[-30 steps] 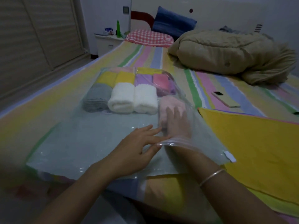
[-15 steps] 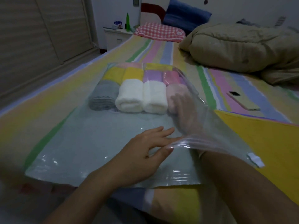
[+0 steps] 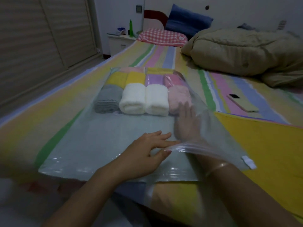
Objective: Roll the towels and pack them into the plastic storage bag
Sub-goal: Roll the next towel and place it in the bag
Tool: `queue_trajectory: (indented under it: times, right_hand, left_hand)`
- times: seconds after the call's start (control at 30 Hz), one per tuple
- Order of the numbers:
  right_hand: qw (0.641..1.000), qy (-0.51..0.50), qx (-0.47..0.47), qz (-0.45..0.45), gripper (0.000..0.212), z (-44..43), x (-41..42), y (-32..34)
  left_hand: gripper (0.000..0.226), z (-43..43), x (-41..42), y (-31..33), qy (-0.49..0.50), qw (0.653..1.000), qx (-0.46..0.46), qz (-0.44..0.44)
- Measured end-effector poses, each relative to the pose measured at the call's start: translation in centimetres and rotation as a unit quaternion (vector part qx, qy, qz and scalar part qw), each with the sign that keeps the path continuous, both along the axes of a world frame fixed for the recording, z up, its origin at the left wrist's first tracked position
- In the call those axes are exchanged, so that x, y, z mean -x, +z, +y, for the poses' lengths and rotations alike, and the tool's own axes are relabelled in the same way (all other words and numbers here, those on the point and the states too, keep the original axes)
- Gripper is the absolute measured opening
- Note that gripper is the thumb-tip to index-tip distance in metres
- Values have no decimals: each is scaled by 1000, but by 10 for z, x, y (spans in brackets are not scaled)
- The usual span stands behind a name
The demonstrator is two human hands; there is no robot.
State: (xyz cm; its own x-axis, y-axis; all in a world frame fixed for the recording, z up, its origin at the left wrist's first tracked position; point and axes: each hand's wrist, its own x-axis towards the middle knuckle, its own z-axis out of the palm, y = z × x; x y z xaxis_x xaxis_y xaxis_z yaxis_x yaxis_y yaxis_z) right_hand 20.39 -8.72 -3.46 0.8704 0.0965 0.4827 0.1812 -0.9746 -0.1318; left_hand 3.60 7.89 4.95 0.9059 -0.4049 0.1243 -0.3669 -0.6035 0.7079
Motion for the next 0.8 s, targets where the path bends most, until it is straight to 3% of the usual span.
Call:
queue_trajectory:
  times: [0.1, 0.17, 0.27, 0.37, 0.47, 0.57, 0.7, 0.77, 0.8]
  right_hand:
    - [983, 120, 38, 133, 50, -22, 66, 0]
    - [962, 203, 46, 178, 56, -39, 124, 10]
    - [924, 266, -50, 271, 44, -86, 195, 41]
    - [931, 229, -151, 241, 29, -148, 232, 54]
    - [963, 117, -184, 159, 19, -222, 244, 54]
    - [978, -58, -172, 103, 23, -308, 243, 55]
    - [924, -308, -184, 131, 21, -413, 245, 53]
    - [889, -360, -248, 136, 24, -450, 251, 47]
    - [863, -365, -323, 133, 26, -463, 255, 44]
  left_hand:
    - [57, -4, 6, -4, 22, 989, -139, 38]
    - [62, -11, 10, -6, 31, 957, -279, 74]
    - [54, -40, 12, -4, 62, 904, -412, 92]
    - [56, -91, 12, 1, 126, 878, -460, 44]
    - [37, -156, 13, -3, 129, 899, -403, -108]
    - [33, -235, 13, -13, 21, 950, -228, -212]
    - [38, -337, 22, -18, -121, 962, -124, -210]
    - [40, -376, 24, -24, -150, 964, -101, -193]
    - [42, -393, 23, -28, -159, 965, -96, -187]
